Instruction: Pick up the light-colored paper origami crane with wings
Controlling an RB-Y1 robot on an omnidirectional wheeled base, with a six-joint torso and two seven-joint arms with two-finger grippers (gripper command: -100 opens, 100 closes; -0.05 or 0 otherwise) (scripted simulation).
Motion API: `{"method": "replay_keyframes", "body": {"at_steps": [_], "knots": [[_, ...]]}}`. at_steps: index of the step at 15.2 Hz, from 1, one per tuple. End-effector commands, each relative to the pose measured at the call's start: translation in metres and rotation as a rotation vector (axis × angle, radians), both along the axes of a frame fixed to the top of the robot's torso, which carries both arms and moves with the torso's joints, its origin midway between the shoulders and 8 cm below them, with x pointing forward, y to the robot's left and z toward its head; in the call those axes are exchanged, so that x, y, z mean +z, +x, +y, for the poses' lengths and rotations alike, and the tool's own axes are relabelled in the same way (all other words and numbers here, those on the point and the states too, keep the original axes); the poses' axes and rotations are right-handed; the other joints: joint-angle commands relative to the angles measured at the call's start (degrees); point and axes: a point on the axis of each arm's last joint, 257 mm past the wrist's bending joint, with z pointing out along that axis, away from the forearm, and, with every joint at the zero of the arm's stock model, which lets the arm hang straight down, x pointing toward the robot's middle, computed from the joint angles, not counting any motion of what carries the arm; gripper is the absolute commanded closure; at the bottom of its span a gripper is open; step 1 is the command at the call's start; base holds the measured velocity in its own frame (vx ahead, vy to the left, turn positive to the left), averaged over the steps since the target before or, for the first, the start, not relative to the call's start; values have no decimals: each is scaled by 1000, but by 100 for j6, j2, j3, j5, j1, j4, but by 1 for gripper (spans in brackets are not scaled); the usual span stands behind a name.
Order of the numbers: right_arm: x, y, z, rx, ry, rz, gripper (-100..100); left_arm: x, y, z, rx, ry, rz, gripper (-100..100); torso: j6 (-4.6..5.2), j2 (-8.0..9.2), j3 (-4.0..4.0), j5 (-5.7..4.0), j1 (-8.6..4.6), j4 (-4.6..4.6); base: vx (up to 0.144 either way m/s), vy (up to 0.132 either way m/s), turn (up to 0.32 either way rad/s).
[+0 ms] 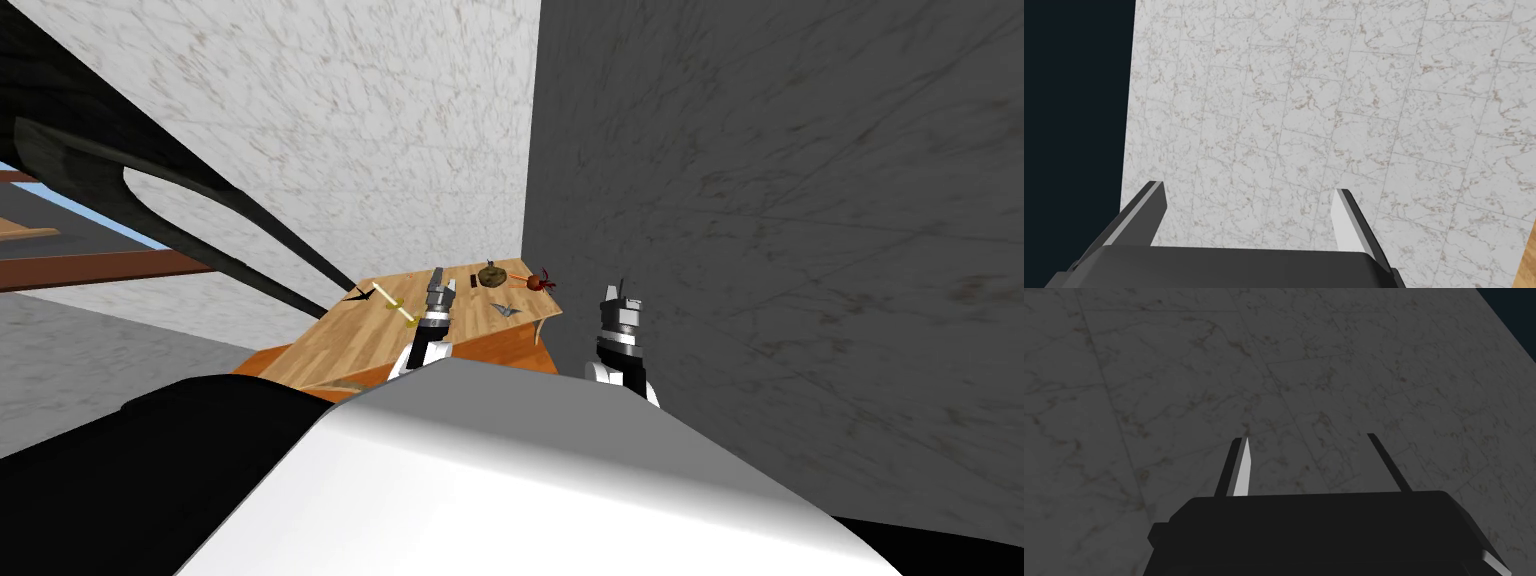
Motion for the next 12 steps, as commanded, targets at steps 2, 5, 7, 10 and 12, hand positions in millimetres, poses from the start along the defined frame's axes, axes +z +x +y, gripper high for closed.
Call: {"method": "replay_keyframes", "body": {"at_steps": [2,5,7,10,12], "knots": [[0,0,0,0,0,0,0,-21,10,-2,-4,38,43,-100,0,0,0,0,-1,0,14,-13,-96],[0,0,0,0,0,0,0,-40,20,-3,-8,76,78,-100,-1,2,1,0,0,0,10,-10,-70],[0,0,0,0,0,0,0,-52,25,-3,-8,96,101,-100,-1,2,1,0,0,0,10,-9,-71],[0,0,0,0,0,0,0,-73,32,-1,-7,113,140,-100,0,1,1,0,0,0,11,-9,-71],[0,0,0,0,0,0,0,-86,37,-1,-7,133,165,-100,0,1,1,0,-1,0,13,-10,-83]]}}
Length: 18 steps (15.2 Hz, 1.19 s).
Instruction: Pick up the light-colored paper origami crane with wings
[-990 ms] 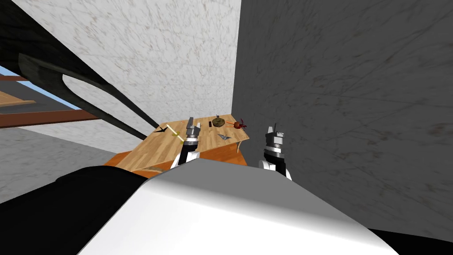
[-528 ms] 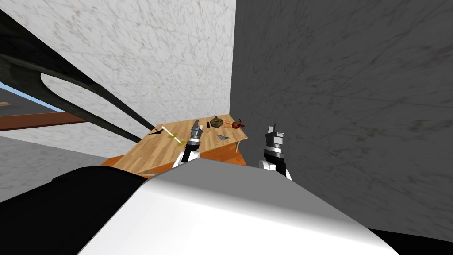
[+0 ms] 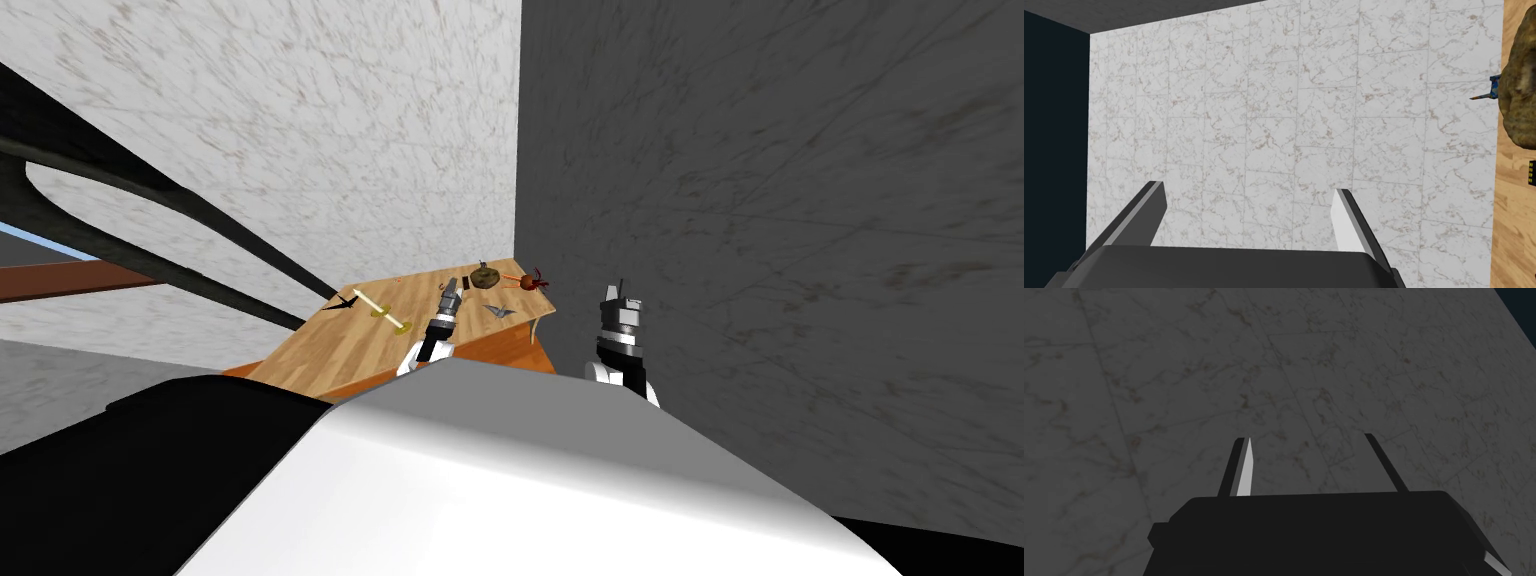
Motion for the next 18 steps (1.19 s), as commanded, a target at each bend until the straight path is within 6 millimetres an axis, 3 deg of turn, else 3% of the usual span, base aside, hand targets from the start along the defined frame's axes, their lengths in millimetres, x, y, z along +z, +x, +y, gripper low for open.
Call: {"method": "replay_keyframes", "body": {"at_steps": [1,7,18], "knots": [[0,0,0,0,0,0,0,-11,3,-1,2,7,19,-100,0,0,0,0,0,0,7,-5,-16],[0,0,0,0,0,0,0,-56,17,1,2,68,100,-100,1,0,0,0,-1,0,12,-9,-81],[0,0,0,0,0,0,0,-114,30,6,1,151,207,-100,0,1,1,0,0,0,10,-7,-61]]}}
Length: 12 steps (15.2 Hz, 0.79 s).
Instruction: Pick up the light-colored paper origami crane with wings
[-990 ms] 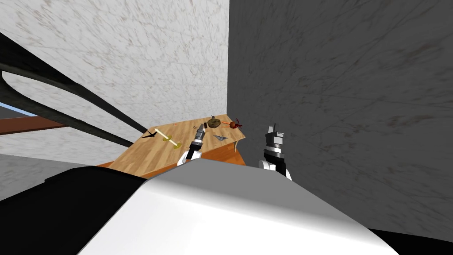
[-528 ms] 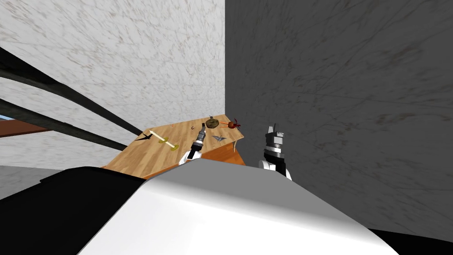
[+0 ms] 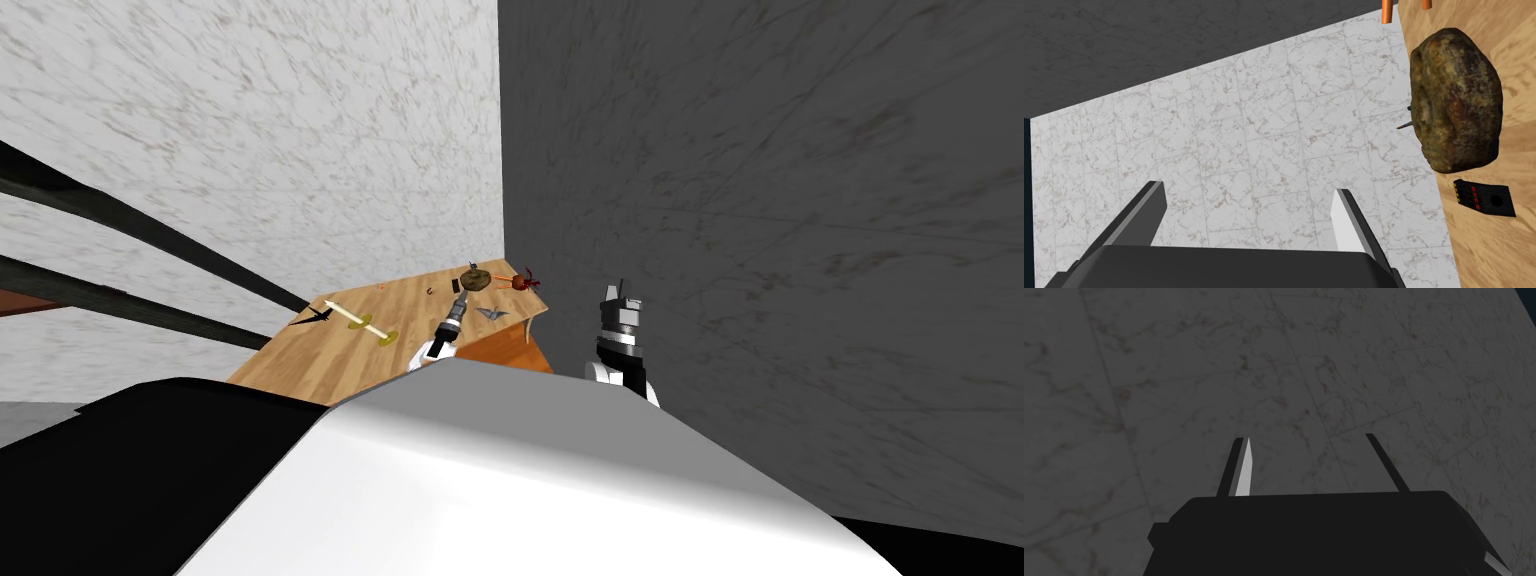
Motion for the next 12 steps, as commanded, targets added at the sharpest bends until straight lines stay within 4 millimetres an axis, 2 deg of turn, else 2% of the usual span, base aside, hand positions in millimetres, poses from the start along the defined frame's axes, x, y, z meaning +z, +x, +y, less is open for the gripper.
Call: {"method": "replay_keyframes", "body": {"at_steps": [1,7,12], "knots": [[0,0,0,0,0,0,0,-12,0,1,2,7,19,-100,0,0,0,0,0,0,7,-5,-31],[0,0,0,0,0,0,0,-46,7,3,-5,68,82,-100,0,0,0,0,-1,0,10,-7,-70],[0,0,0,0,0,0,0,-84,6,8,-3,105,159,-100,0,-3,-2,0,-1,-1,15,-9,-77]]}}
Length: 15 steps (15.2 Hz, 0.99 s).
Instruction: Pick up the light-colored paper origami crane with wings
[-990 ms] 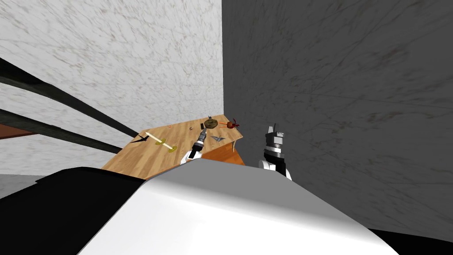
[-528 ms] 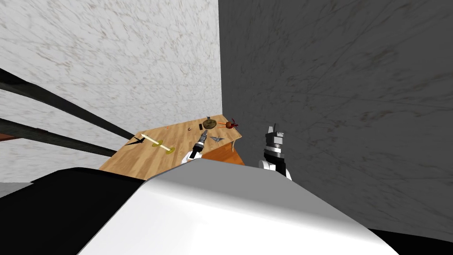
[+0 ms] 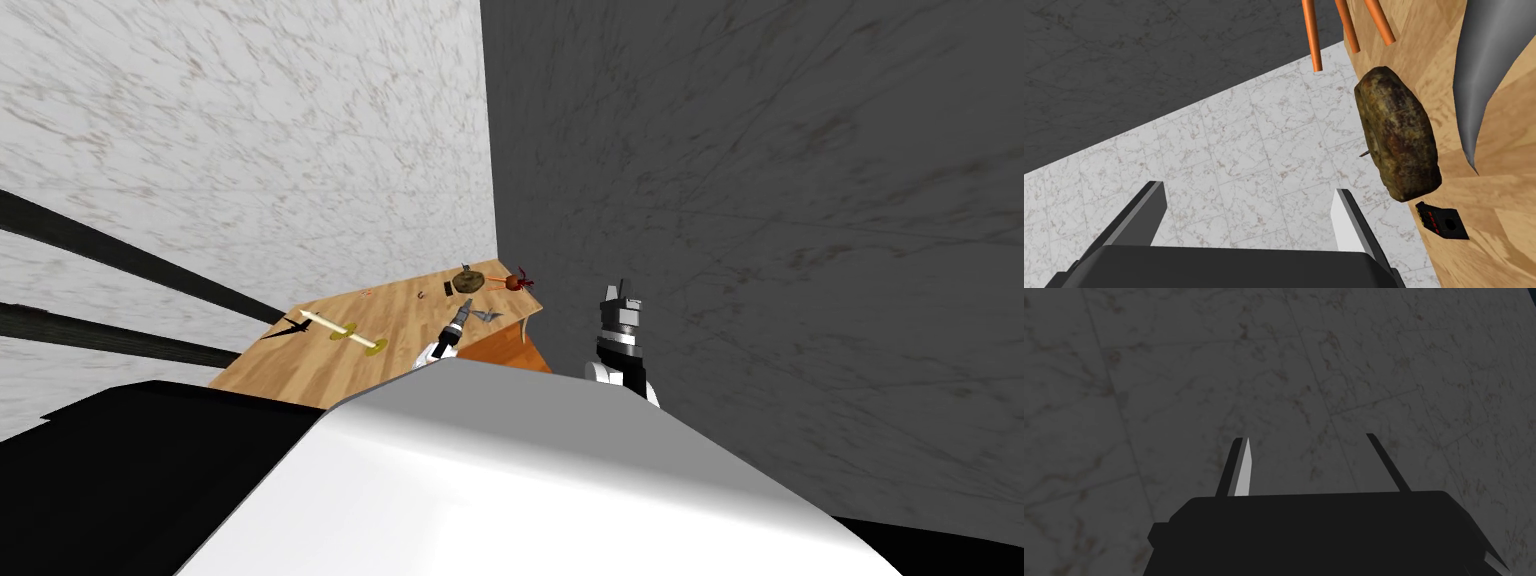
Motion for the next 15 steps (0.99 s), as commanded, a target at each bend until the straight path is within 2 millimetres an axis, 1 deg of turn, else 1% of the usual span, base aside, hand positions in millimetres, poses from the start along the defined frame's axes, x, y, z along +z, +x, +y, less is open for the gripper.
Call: {"method": "replay_keyframes", "body": {"at_steps": [1,3,6,7,8,9,11,12,13,15], "knots": [[0,0,0,0,0,0,0,-15,0,2,-3,26,34,-100,0,0,0,0,0,0,15,-11,-85],[0,0,0,0,0,0,0,-25,1,3,-6,44,54,-100,0,1,0,0,0,0,13,-8,-84],[0,0,0,0,0,0,0,-46,-3,6,-4,60,98,-100,1,1,1,0,0,1,12,-7,-73],[0,0,0,0,0,0,0,-46,-3,6,-4,60,98,-100,-1,2,1,0,1,1,8,-3,-20],[0,0,0,0,0,0,0,-56,-4,7,-7,76,118,-100,-1,3,2,0,1,1,9,-6,-63],[0,0,0,0,0,0,0,-58,-5,7,-6,75,123,-100,0,3,2,0,1,1,10,-4,-59],[0,0,0,0,0,0,0,-70,-7,9,-8,90,147,-100,1,2,2,0,1,1,11,-7,-70],[0,0,0,0,0,0,0,-81,-9,10,-10,104,171,-100,0,2,1,0,0,1,13,-7,-66],[0,0,0,0,0,0,0,-81,-9,10,-10,104,171,-100,0,2,1,0,0,1,12,-6,-53],[0,0,0,0,0,0,0,-96,-12,11,-17,128,205,-100,0,2,1,0,1,1,13,-6,-85]]}}
